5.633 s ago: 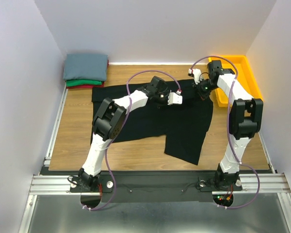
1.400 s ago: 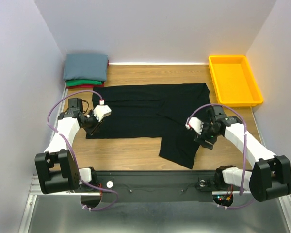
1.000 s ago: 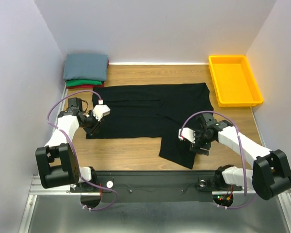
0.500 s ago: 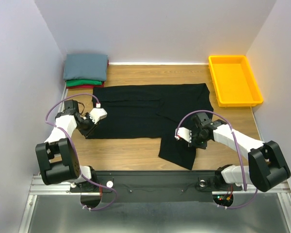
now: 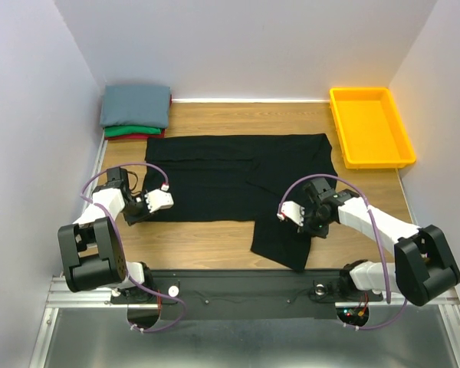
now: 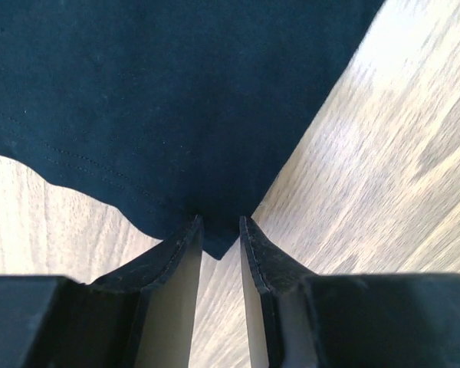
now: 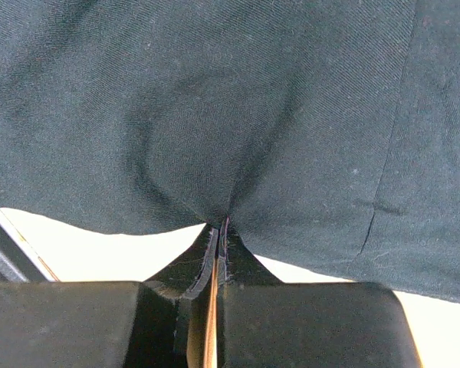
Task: Fold and stack the t-shirts
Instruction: Fold the tshirt
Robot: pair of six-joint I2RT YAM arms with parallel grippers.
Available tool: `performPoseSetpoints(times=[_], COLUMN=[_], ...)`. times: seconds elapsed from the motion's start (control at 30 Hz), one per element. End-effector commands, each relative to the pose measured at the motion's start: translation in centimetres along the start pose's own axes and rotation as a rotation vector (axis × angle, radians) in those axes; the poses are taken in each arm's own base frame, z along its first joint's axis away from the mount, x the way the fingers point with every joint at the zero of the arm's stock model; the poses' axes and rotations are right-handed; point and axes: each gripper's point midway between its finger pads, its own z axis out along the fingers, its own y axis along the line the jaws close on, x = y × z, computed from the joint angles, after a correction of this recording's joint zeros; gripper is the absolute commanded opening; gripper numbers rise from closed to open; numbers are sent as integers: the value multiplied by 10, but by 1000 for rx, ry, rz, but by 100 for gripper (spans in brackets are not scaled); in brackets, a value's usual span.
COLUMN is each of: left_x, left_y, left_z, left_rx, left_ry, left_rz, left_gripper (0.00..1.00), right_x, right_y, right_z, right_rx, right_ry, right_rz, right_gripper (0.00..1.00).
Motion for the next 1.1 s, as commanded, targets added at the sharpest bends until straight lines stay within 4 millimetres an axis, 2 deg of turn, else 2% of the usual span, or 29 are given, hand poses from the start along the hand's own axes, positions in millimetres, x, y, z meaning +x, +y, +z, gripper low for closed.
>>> performPoseSetpoints(times=[0.0,0.03,0.07,0.17,0.27,0.3,0.37,0.57,0.87,1.07], left_x=[16,19,20,17,5,4,-4,-17,-13,-19], left_y=[-13,-17,-18,-22,-16,-20,-13,-9,-10,7], left_z=[10,12,14,12,2,-2,-11,-29,-46,-61], left_rx=[54,65,70,87,76,95,74,71,96,75], left_ry=[62,69,73,57,13,9,-15,-57,-68,-125], left_rz=[70,70,70,69,79,78,87,86,64,16], left_gripper=[36,34,24,9,0,0,0,0,0,0], right_x=[-12,-14,-15,-19,-23,-24,-27,-28,-38,-43], right_y=[0,-2,-2,1,2,1,0,2,1,-10], right_z=[-15,-17,-18,-29,-38,-41,-48,-63,-96,-114], right_rx=[12,18,17,21,36,46,68,94,145,213], right_ry=[-36,-41,-44,-64,-83,-90,-104,-115,-151,-167], right_rz=[11,15,16,23,35,35,36,56,79,92], right_gripper=[0,0,1,0,1,0,0,0,1,1])
